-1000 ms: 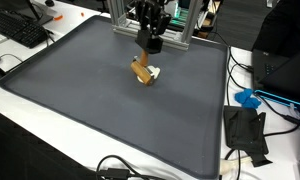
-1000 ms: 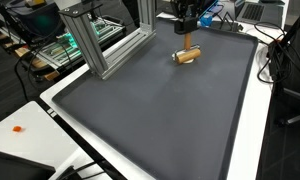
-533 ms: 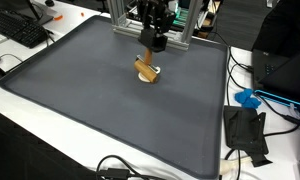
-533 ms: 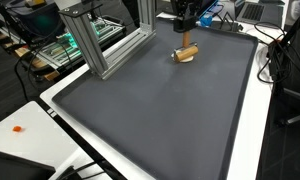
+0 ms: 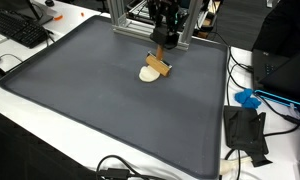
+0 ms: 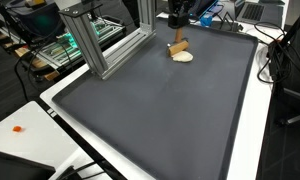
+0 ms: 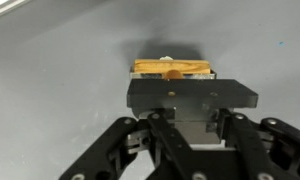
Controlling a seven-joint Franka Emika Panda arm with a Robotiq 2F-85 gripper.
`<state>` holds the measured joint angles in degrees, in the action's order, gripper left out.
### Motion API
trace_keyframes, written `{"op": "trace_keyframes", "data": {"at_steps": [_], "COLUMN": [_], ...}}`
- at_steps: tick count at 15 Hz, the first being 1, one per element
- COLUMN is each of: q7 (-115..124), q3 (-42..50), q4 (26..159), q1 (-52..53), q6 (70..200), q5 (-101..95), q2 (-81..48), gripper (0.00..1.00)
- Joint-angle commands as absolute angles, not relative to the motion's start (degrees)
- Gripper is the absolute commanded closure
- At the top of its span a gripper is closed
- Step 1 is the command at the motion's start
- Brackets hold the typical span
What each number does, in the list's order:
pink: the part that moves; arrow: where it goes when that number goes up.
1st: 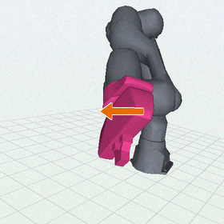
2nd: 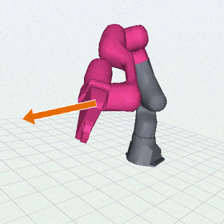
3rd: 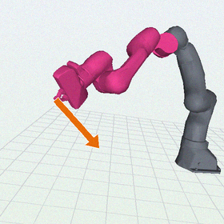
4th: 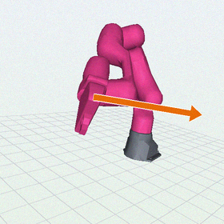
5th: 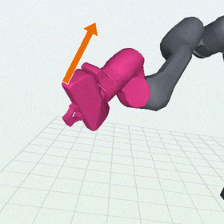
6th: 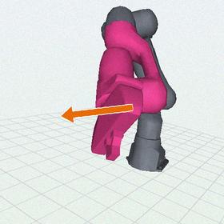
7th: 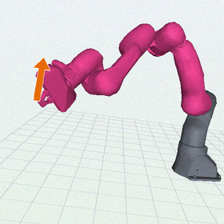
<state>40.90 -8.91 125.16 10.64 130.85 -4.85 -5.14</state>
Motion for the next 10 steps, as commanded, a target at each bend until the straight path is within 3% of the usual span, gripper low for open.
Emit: {"op": "trace_keyframes", "data": {"at_steps": [1, 10], "q7": [39.71, 34.40], "q3": [-8.74, -8.72], "q4": [126.79, 126.83], "q1": [10.80, 10.35], "q6": [130.43, 126.35], "q5": [-3.96, -3.05], "q2": [-5.58, -0.82], "gripper": [0.78, 0.78]}}
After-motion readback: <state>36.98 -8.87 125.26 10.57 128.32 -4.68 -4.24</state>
